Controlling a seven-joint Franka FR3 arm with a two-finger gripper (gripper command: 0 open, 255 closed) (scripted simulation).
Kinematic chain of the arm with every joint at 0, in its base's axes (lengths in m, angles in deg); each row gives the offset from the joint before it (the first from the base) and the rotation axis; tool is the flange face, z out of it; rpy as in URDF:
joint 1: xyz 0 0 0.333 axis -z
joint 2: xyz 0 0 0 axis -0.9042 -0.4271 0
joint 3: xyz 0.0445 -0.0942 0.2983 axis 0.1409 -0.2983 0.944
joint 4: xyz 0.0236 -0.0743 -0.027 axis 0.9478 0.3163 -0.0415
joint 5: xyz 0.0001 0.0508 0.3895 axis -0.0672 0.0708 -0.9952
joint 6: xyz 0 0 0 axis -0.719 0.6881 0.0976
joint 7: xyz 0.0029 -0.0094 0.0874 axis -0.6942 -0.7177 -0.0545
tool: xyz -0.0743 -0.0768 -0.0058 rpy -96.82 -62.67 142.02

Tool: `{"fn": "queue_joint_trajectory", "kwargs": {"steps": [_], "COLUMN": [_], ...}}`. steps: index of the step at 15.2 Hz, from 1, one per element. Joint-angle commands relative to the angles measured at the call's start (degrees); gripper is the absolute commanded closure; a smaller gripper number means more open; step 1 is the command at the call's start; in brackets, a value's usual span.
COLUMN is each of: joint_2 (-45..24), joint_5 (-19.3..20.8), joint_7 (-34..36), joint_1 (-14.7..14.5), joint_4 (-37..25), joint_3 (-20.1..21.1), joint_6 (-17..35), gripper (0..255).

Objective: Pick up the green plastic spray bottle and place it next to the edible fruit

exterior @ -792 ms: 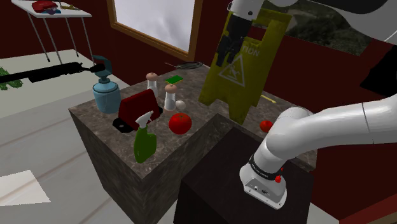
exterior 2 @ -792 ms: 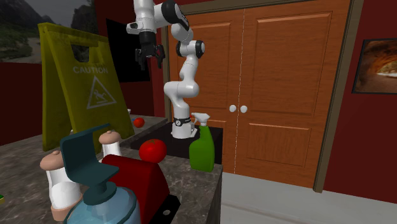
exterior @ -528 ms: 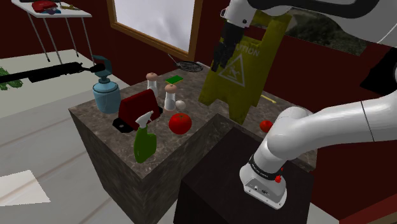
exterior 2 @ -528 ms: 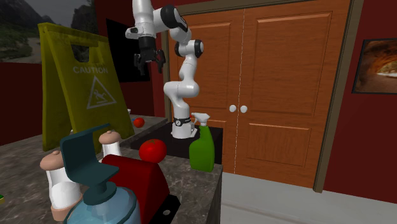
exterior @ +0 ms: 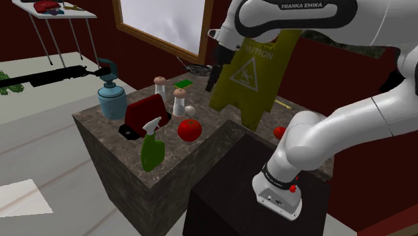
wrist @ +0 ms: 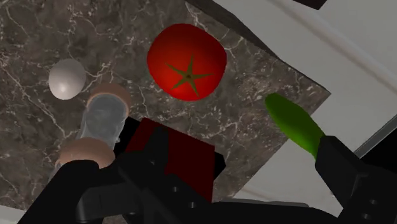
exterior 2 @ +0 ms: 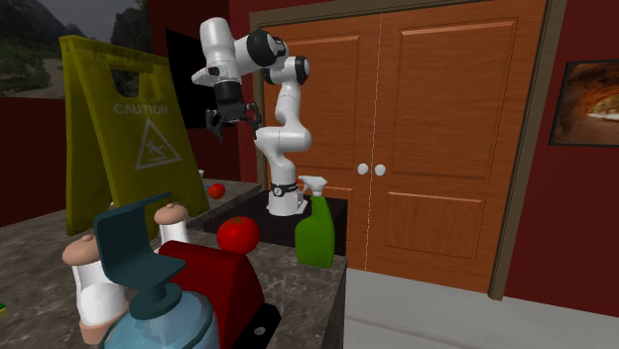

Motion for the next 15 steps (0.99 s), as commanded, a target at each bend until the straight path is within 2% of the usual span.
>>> {"fn": "queue_joint_trajectory", "kwargs": {"steps": [1, 8, 15], "joint_2": [-2.2, -12.4, -23.6], "joint_5": [-1.7, -10.1, -22.7], "joint_7": [-6.1, -28.5, -54.0], "joint_1": [-2.8, -13.7, -25.1], "joint_4": [1.9, 3.4, 1.4], "joint_3": [-1.2, -5.8, -9.4], "joint_6": [4.7, 16.7, 23.6], "gripper": [0, 0, 0]}}
